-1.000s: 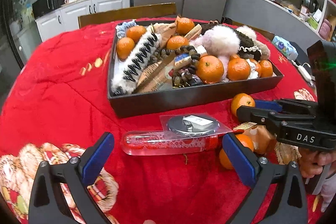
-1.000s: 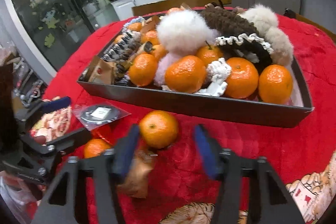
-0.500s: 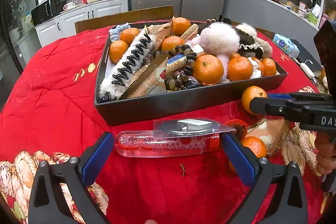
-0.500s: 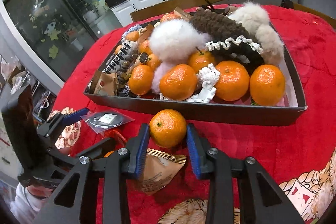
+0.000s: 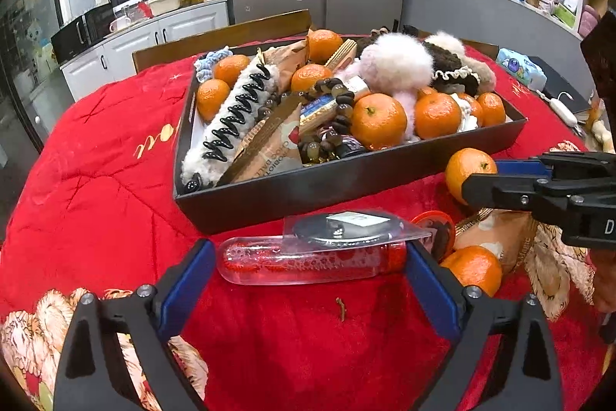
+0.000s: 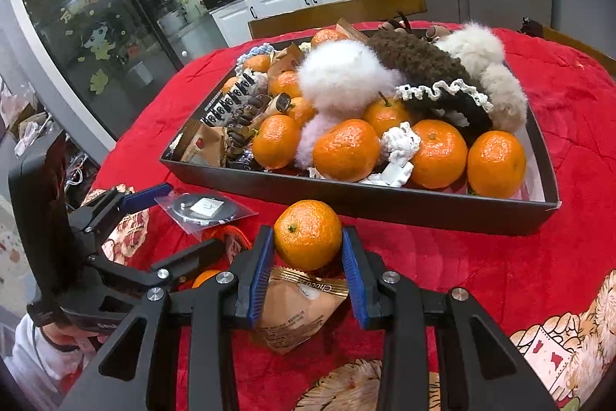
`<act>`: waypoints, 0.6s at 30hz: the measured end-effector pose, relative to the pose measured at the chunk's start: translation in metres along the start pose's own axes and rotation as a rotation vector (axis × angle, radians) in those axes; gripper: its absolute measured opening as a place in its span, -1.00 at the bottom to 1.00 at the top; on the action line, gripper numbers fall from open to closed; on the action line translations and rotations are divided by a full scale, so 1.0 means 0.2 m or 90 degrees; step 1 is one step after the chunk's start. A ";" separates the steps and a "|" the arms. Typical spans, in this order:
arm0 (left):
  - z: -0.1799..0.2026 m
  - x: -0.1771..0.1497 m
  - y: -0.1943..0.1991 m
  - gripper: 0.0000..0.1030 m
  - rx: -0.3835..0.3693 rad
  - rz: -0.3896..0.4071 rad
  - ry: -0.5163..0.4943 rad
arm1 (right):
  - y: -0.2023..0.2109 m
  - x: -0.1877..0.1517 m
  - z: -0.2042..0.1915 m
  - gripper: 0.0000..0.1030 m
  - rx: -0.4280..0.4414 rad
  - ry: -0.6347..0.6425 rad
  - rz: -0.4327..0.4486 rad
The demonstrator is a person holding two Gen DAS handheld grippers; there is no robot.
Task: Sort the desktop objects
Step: 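Close the right tool on a loose orange while the left tool approaches the bottle, then lift the held orange with the right tool while the left tool grasps the clear red-capped bottle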
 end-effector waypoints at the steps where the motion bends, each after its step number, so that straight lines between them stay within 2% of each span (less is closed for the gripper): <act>1: 0.00 0.00 0.00 0.89 -0.003 0.001 0.004 | 0.00 0.00 0.00 -0.34 -0.001 0.002 0.001; 11: -0.05 -0.02 0.08 0.88 -0.014 0.015 0.023 | 0.06 0.03 -0.09 -0.34 0.004 0.010 0.021; 18: -0.04 0.03 0.16 0.88 -0.016 0.041 0.023 | 0.11 0.07 -0.11 -0.34 0.005 0.012 0.042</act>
Point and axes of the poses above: each gripper's, at about its wrist camera, not at the fingertips, and y roughly against the way its jaws point, z to its right, x to its top, the point moved 7 cm from there along -y, roughly the way its jaws point, and after that the axes turned 11 degrees about z, right-handed, at the moved point
